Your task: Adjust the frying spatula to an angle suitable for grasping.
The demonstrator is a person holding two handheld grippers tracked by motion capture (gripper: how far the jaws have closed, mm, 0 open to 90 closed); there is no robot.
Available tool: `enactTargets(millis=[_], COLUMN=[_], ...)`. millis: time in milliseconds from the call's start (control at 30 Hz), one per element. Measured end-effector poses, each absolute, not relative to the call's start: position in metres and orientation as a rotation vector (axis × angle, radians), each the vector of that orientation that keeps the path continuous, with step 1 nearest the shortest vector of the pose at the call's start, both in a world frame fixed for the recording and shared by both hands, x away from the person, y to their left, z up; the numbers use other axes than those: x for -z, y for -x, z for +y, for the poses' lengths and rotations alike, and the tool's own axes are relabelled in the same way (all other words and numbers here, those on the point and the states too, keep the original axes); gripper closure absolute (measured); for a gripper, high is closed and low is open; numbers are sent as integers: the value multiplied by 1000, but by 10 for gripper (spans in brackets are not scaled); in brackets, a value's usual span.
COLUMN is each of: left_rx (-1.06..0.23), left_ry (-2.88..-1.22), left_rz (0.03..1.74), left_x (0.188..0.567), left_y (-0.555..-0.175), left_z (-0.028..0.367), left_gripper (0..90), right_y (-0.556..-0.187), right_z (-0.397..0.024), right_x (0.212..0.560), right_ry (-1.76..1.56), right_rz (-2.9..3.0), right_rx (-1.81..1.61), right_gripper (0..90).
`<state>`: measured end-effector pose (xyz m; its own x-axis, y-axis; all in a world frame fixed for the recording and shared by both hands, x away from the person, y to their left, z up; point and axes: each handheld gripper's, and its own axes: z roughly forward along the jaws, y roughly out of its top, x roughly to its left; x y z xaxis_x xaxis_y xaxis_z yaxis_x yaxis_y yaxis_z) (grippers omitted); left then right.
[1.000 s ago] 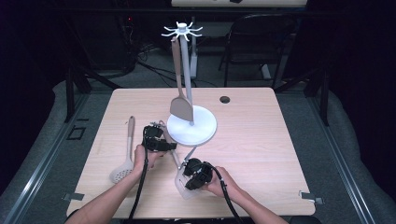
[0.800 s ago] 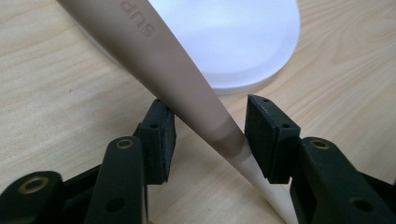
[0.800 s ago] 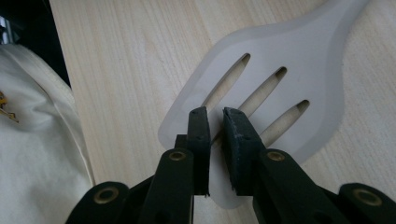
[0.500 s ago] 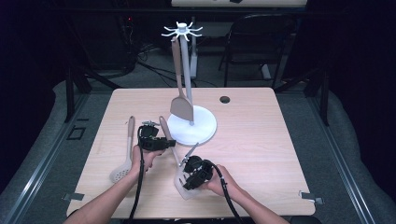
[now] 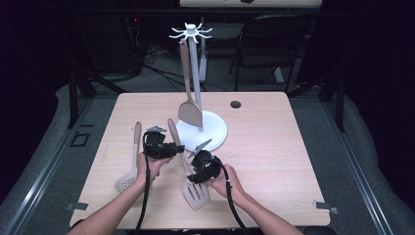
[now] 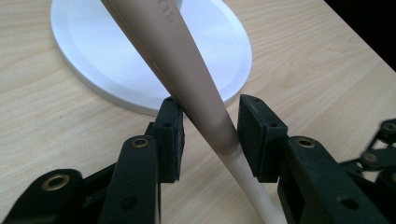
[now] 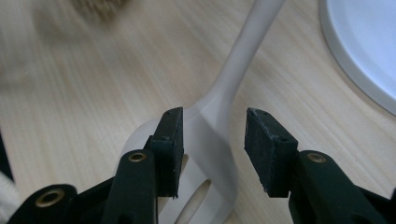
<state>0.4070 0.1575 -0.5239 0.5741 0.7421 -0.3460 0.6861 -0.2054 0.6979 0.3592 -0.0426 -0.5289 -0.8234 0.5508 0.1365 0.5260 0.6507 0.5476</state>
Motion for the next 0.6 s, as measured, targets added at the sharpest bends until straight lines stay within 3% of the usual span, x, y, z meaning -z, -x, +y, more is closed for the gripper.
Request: enactTargets(millis=[300,600], left_rx=[-98,-51], left_ry=[-1939,-1903], left_rz=[1096,1015], left_x=[515,512], left_y=[-400,-396], left_z=[154,154], left_gripper=[627,617], right_y=[-369,-369], right_z=[-36,-36], right_x=[530,531], right_ry=[-944,-924], right_rz=[2787,2777], right_rx=[-946,-994], right_gripper=[577,667])
